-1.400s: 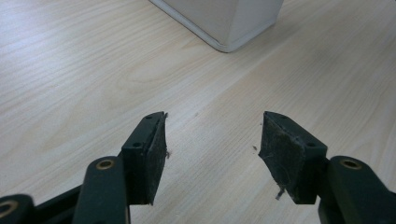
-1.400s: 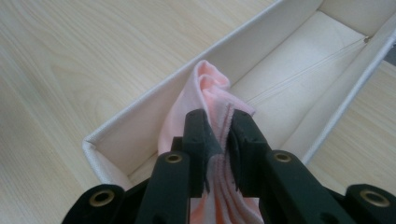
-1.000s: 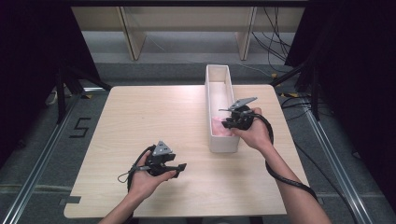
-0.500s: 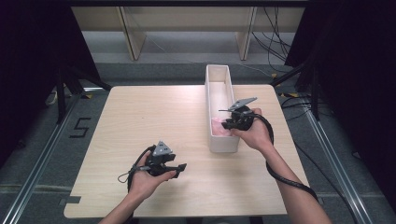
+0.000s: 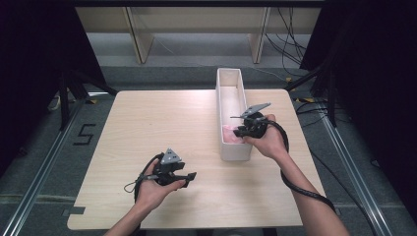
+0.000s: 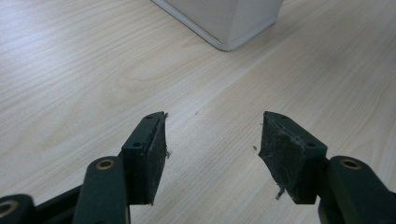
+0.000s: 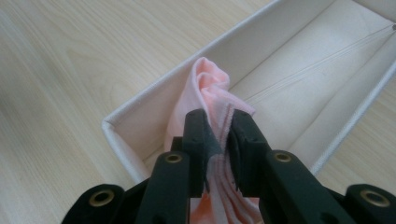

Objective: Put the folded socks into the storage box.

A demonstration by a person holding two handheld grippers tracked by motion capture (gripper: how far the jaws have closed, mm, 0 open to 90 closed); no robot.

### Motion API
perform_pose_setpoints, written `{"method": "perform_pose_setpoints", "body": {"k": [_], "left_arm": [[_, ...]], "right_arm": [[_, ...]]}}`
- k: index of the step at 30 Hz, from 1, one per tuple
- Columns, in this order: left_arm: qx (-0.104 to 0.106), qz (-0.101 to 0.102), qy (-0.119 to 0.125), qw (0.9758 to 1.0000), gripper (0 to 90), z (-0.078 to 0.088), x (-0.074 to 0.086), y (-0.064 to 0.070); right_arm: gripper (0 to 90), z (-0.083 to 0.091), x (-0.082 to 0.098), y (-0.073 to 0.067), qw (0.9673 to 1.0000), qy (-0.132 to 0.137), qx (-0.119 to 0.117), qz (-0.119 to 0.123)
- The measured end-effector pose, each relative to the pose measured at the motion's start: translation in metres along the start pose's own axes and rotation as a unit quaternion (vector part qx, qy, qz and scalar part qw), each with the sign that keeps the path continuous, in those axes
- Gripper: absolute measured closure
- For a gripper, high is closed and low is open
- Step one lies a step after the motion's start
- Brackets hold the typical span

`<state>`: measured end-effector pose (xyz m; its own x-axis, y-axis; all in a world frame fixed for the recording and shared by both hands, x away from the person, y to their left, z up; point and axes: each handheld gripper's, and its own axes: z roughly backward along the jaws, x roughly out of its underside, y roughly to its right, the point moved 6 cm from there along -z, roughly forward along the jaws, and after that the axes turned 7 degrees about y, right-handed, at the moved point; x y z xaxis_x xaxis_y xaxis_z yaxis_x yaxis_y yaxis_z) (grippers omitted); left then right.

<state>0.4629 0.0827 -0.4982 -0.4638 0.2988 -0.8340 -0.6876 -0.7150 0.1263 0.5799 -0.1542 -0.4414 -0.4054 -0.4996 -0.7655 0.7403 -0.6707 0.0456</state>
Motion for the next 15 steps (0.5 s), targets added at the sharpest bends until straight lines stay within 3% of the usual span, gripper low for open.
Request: {"method": "perform_pose_setpoints", "body": {"k": [1,2,9,10,15], "left_arm": [[0.000,0.000,0.000,1.0000,40.3,0.0000,0.0000,-0.0001],[0.000,0.000,0.000,1.0000,40.2,0.0000,0.0000,-0.0001],[0.000,0.000,0.000,1.0000,40.3,0.0002,0.0002,-0.0001],[0.000,0.000,0.000,1.0000,40.3,0.0002,0.0003,-0.0002],[0.000,0.000,0.000,1.0000,40.3,-0.0001,0.0001,-0.0001]], "right_arm": [[77.9,0.0000,0.0007,-0.0018,0.9999,-0.004,-0.005,-0.008],[77.9,-0.0024,0.0000,-0.0012,1.0000,0.008,0.000,-0.006],[77.8,-0.0040,0.0001,0.0003,1.0000,0.004,0.003,0.003],[77.8,-0.0024,0.0008,-0.0005,1.0000,-0.007,0.001,-0.002],[77.9,-0.0026,0.0002,-0.0005,0.9999,-0.007,0.006,-0.007]]}}
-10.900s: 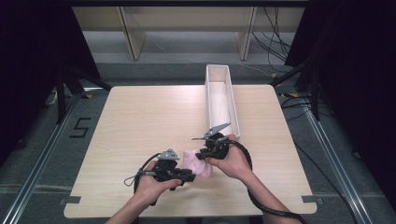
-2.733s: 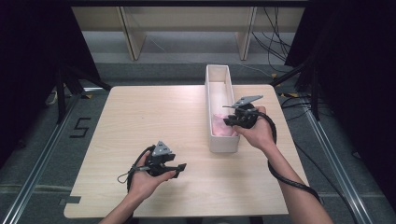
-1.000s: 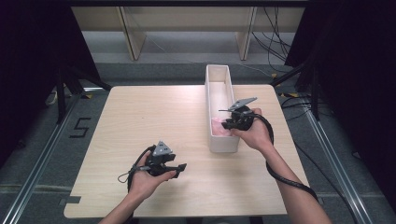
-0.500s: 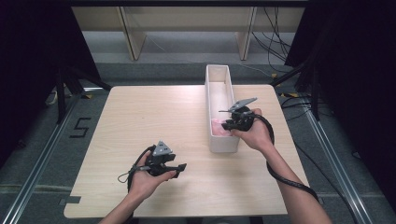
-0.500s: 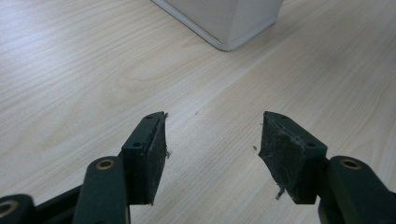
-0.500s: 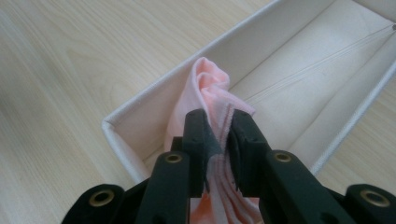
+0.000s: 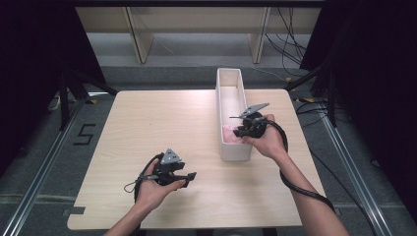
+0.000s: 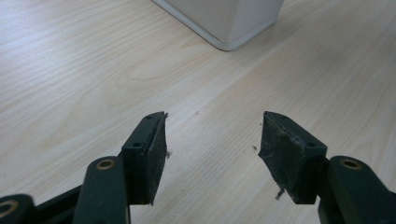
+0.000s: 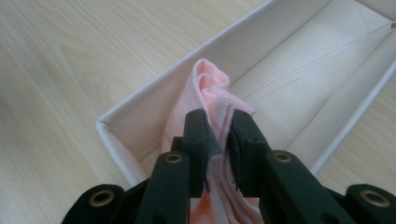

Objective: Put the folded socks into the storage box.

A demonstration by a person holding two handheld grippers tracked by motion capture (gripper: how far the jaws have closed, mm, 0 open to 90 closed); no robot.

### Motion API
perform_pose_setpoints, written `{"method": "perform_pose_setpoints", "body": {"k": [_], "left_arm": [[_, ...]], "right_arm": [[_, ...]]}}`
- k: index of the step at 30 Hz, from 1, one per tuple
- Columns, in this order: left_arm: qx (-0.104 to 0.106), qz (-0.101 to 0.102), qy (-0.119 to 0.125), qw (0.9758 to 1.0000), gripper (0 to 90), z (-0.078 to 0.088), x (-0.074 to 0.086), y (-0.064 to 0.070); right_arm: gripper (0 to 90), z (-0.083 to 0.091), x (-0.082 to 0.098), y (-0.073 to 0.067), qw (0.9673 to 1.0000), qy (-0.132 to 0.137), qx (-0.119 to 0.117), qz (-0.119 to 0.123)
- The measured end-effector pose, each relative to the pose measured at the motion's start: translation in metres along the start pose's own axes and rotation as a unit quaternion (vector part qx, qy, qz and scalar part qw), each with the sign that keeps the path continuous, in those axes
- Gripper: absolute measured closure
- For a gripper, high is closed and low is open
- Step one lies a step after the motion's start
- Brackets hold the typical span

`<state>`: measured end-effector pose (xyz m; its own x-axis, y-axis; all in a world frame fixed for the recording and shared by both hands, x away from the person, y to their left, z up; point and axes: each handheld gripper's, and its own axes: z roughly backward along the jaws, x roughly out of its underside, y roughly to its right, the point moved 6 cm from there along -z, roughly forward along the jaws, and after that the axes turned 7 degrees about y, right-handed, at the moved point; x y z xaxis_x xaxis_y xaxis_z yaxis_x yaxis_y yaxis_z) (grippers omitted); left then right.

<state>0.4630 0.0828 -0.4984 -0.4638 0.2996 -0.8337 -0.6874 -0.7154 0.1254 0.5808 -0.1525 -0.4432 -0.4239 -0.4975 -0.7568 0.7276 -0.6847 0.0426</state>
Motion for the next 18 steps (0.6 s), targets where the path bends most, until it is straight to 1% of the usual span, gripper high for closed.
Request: {"method": "perform_pose_setpoints", "body": {"k": [2,3,4,5,6,7,10,11,13,14,15,16,17,18], "left_arm": [[0.000,0.000,0.000,1.0000,40.3,-0.0002,0.0001,0.0000],[-0.001,0.003,0.003,1.0000,40.3,-0.0007,-0.0001,0.0005],[0.000,-0.001,0.000,1.0000,40.3,-0.0003,0.0002,0.0000],[0.000,0.000,0.000,1.0000,40.3,-0.0004,0.0003,0.0000],[0.000,0.001,-0.001,1.0000,40.3,-0.0004,0.0004,0.0002],[0.000,0.003,0.002,1.0000,40.3,-0.0010,0.0001,0.0006],[0.000,0.000,0.000,1.0000,40.3,-0.0001,-0.0001,-0.0003],[0.000,0.000,0.000,1.0000,40.3,0.0001,-0.0002,-0.0004],[0.000,-0.001,-0.001,1.0000,40.3,0.0001,-0.0003,-0.0006],[0.000,-0.001,-0.001,1.0000,40.3,0.0001,-0.0003,-0.0006],[0.000,-0.001,-0.001,1.0000,40.3,0.0001,-0.0004,-0.0006],[0.000,-0.001,-0.001,1.0000,40.3,-0.0001,-0.0005,-0.0006],[0.000,-0.002,-0.001,1.0000,40.4,-0.0003,-0.0006,-0.0006],[0.000,-0.002,-0.001,1.0000,40.4,-0.0005,-0.0007,-0.0004]], "right_arm": [[77.9,-0.0002,-0.0001,-0.0002,1.0000,-0.003,-0.001,0.000],[77.9,-0.0005,-0.0009,0.0015,1.0000,0.002,0.003,0.007],[77.9,-0.0025,-0.0017,0.0018,0.9999,0.011,0.004,0.009],[77.9,-0.0023,-0.0018,0.0014,0.9999,0.009,0.004,0.005],[77.9,-0.0028,-0.0021,0.0022,0.9999,0.011,0.006,0.011],[77.9,-0.0027,-0.0025,0.0029,0.9998,0.012,0.011,0.011],[77.9,-0.0027,-0.0023,0.0007,1.0000,0.004,0.006,0.003],[77.9,-0.0012,-0.0007,-0.0015,0.9999,-0.010,0.002,-0.011],[77.9,-0.0033,-0.0005,0.0019,0.9999,-0.003,0.004,0.013],[77.9,-0.0033,-0.0003,0.0020,0.9999,-0.003,0.002,0.015],[77.9,-0.0043,0.0000,0.0016,0.9999,0.003,0.007,0.012],[77.9,-0.0044,0.0009,0.0010,0.9999,-0.001,0.001,0.010],[77.9,-0.0044,0.0013,0.0020,0.9998,-0.002,0.001,0.018],[77.9,-0.0044,0.0016,0.0017,0.9999,-0.003,0.000,0.017]]}}
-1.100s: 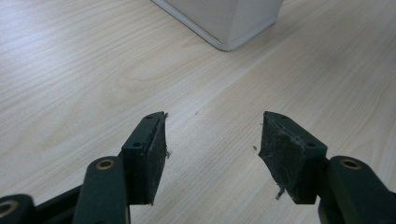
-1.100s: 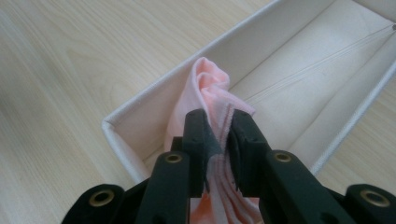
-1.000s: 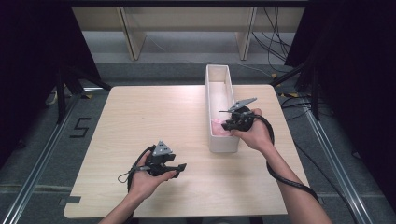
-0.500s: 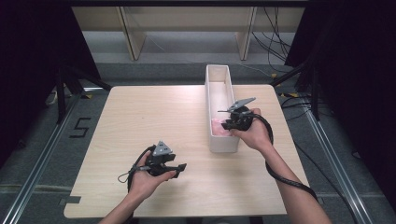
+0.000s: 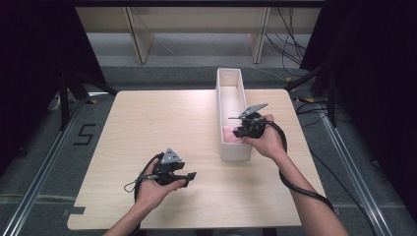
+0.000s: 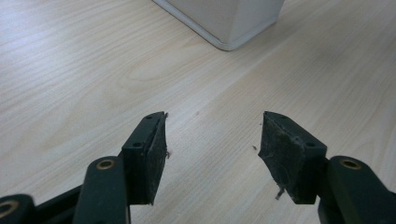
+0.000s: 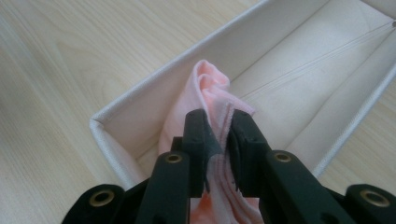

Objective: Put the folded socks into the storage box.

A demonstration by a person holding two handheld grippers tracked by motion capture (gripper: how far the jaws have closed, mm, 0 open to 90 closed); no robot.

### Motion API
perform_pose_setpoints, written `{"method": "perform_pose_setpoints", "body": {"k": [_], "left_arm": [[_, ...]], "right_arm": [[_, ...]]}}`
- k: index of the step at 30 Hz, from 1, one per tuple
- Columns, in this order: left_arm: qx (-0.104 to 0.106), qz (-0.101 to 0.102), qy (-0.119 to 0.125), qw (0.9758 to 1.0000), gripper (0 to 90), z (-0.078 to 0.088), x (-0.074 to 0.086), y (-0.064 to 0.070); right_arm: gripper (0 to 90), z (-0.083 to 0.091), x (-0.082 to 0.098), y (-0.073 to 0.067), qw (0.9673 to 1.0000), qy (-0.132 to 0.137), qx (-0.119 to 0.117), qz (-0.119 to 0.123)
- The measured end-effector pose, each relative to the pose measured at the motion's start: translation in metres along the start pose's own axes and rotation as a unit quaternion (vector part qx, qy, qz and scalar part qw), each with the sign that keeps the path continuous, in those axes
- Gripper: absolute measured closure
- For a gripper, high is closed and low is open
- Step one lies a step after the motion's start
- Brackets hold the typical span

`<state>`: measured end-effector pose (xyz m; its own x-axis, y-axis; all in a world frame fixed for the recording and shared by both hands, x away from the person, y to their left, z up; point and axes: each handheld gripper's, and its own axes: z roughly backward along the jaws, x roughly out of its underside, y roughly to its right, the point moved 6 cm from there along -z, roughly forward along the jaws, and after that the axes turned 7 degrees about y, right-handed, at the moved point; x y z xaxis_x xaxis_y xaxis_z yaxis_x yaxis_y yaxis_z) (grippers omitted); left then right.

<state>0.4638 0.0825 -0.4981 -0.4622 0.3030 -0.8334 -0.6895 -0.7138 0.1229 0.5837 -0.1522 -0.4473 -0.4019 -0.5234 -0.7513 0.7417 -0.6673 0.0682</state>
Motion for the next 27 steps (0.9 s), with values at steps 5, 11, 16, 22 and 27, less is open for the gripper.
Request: {"method": "perform_pose_setpoints", "body": {"k": [5,11,16,22,27], "left_arm": [[-0.001,0.001,-0.001,1.0000,40.4,0.0000,-0.0007,0.0004],[0.000,-0.001,-0.001,1.0000,40.4,-0.0002,-0.0008,0.0007],[0.001,-0.001,-0.002,1.0000,40.3,-0.0007,-0.0016,0.0010],[0.001,-0.001,0.000,1.0000,40.3,-0.0007,-0.0029,0.0010],[0.001,0.000,-0.002,1.0000,40.3,-0.0004,-0.0022,0.0006]], "right_arm": [[77.9,0.0000,-0.0001,-0.0008,1.0000,0.000,0.001,-0.002],[77.8,0.0021,0.0004,-0.0027,1.0000,0.001,-0.003,-0.007],[77.6,0.0043,0.0002,-0.0051,0.9999,0.001,-0.009,-0.013],[77.4,0.0063,-0.0009,-0.0074,0.9995,0.000,-0.022,-0.021],[77.5,0.0082,-0.0005,-0.0081,0.9993,-0.002,-0.028,-0.025]]}}
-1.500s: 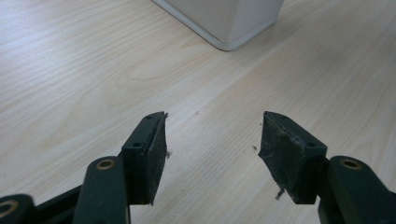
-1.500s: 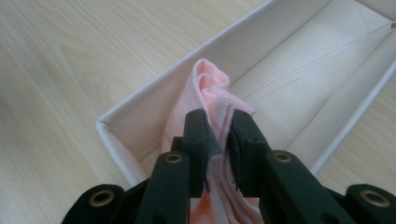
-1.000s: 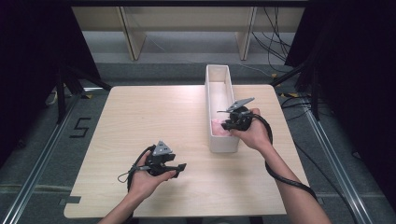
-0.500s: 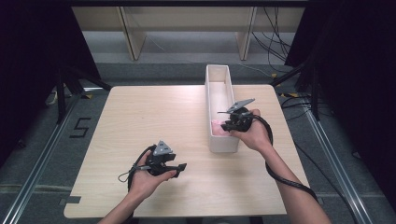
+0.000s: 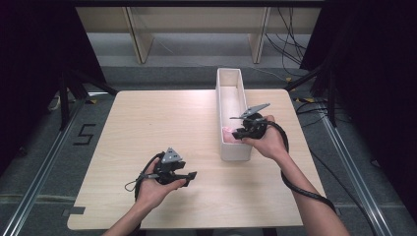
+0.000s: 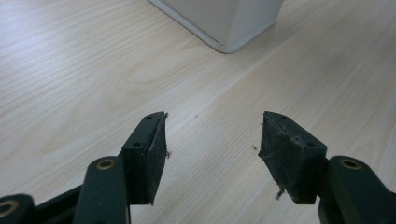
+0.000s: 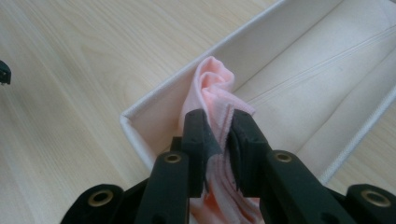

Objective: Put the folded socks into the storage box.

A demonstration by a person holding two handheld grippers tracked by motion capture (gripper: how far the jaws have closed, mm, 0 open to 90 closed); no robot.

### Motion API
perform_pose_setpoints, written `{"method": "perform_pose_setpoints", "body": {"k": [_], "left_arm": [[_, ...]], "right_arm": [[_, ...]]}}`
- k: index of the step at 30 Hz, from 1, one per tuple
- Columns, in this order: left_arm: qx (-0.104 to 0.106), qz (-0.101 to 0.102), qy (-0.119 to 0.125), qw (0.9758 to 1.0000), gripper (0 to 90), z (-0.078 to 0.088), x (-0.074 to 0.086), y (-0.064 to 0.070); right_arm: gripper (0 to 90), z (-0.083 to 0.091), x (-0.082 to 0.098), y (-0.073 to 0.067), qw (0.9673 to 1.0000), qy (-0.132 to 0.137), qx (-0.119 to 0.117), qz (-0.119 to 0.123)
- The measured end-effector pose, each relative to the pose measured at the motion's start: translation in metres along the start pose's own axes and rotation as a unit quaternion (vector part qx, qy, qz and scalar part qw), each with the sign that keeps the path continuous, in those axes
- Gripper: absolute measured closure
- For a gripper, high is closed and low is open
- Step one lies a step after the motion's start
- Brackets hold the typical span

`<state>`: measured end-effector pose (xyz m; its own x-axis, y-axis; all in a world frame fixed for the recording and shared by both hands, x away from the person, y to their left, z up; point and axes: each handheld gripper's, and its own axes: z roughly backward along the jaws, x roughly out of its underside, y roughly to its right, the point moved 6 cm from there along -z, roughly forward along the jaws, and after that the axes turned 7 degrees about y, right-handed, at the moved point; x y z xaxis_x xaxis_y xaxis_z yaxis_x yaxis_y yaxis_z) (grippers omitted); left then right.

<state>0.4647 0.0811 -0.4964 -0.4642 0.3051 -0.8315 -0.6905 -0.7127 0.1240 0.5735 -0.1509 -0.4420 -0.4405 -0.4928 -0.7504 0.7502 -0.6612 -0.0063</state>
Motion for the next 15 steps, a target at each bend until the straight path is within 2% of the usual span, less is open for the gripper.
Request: {"method": "perform_pose_setpoints", "body": {"k": [1,2,3,7,8,10,11,13,15], "left_arm": [[0.000,0.000,0.000,1.0000,40.3,0.0000,0.0000,0.0000],[0.000,0.000,0.000,1.0000,40.4,0.0000,0.0001,0.0000],[0.000,0.000,0.000,1.0000,40.3,-0.0001,0.0002,0.0001],[-0.001,0.001,0.001,1.0000,40.4,-0.0001,0.0002,-0.0003],[-0.001,0.001,0.001,1.0000,40.3,0.0000,0.0002,-0.0003],[-0.001,0.001,0.001,1.0000,40.4,0.0000,0.0002,-0.0004],[-0.001,0.002,0.002,1.0000,40.3,-0.0001,0.0001,-0.0004],[-0.001,0.002,0.002,1.0000,40.3,-0.0003,0.0002,-0.0004],[0.000,0.001,0.001,1.0000,40.4,-0.0005,0.0006,-0.0001]], "right_arm": [[77.5,0.0006,0.0001,-0.0008,1.0000,-0.002,0.000,-0.006],[77.5,-0.0005,-0.0001,-0.0011,1.0000,0.004,0.001,-0.008],[77.5,0.0011,0.0002,-0.0012,1.0000,-0.004,-0.001,-0.005],[77.5,-0.0002,0.0001,-0.0023,0.9999,-0.004,-0.005,-0.010],[77.4,-0.0009,0.0002,-0.0008,1.0000,0.000,-0.004,-0.001],[77.4,0.0003,0.0012,-0.0023,0.9999,-0.010,-0.007,-0.010],[77.3,0.0005,0.0007,-0.0014,0.9999,-0.010,-0.005,-0.007],[77.2,0.0012,0.0024,-0.0052,0.9992,-0.025,-0.003,-0.030],[77.1,0.0003,0.0020,-0.0042,0.9995,-0.023,-0.009,-0.021]]}}
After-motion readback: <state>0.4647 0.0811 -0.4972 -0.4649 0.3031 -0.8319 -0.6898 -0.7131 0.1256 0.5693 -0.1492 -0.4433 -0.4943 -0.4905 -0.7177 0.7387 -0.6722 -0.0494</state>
